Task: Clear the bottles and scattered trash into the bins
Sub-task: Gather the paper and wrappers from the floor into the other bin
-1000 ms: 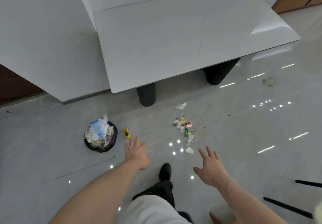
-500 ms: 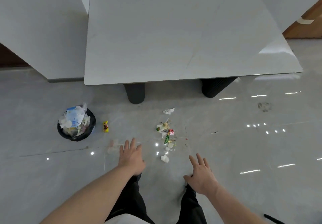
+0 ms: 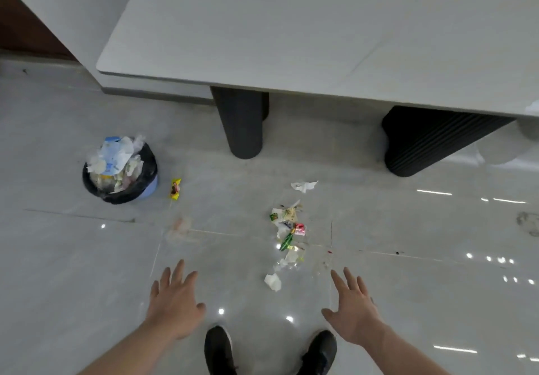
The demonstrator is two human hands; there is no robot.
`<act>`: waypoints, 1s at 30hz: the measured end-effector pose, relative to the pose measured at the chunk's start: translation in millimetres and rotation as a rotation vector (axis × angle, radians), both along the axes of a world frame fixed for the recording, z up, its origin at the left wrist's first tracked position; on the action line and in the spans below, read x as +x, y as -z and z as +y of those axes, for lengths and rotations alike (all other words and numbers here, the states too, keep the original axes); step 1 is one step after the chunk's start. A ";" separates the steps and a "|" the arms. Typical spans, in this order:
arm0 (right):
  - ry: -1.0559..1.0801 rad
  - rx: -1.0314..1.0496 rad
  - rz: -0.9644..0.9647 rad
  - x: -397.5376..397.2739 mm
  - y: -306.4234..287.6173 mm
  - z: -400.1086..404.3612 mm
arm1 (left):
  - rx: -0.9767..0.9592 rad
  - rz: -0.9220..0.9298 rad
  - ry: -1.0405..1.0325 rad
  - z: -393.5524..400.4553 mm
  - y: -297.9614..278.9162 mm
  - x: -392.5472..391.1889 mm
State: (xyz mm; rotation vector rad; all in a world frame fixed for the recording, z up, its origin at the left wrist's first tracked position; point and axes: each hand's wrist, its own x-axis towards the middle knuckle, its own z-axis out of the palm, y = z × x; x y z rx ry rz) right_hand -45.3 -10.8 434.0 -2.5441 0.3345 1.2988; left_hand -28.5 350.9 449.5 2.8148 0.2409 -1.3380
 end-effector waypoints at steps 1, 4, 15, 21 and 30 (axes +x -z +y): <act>0.012 -0.003 -0.015 6.1 29.3 -3.1 | 0.010 -0.007 0.000 1.7 28.9 8.0; 0.057 -0.013 -0.086 32.3 120.4 -8.3 | 0.039 -0.050 0.016 5.5 118.3 38.7; 0.014 -0.024 -0.346 181.2 387.2 -7.9 | 0.122 -0.302 -0.049 62.9 388.7 167.1; -0.011 -0.059 -0.433 271.0 475.9 -15.9 | 0.143 -0.416 -0.111 95.2 461.9 230.6; 0.003 0.003 -0.411 329.3 534.1 -1.7 | 0.148 -0.488 -0.232 115.3 504.8 279.1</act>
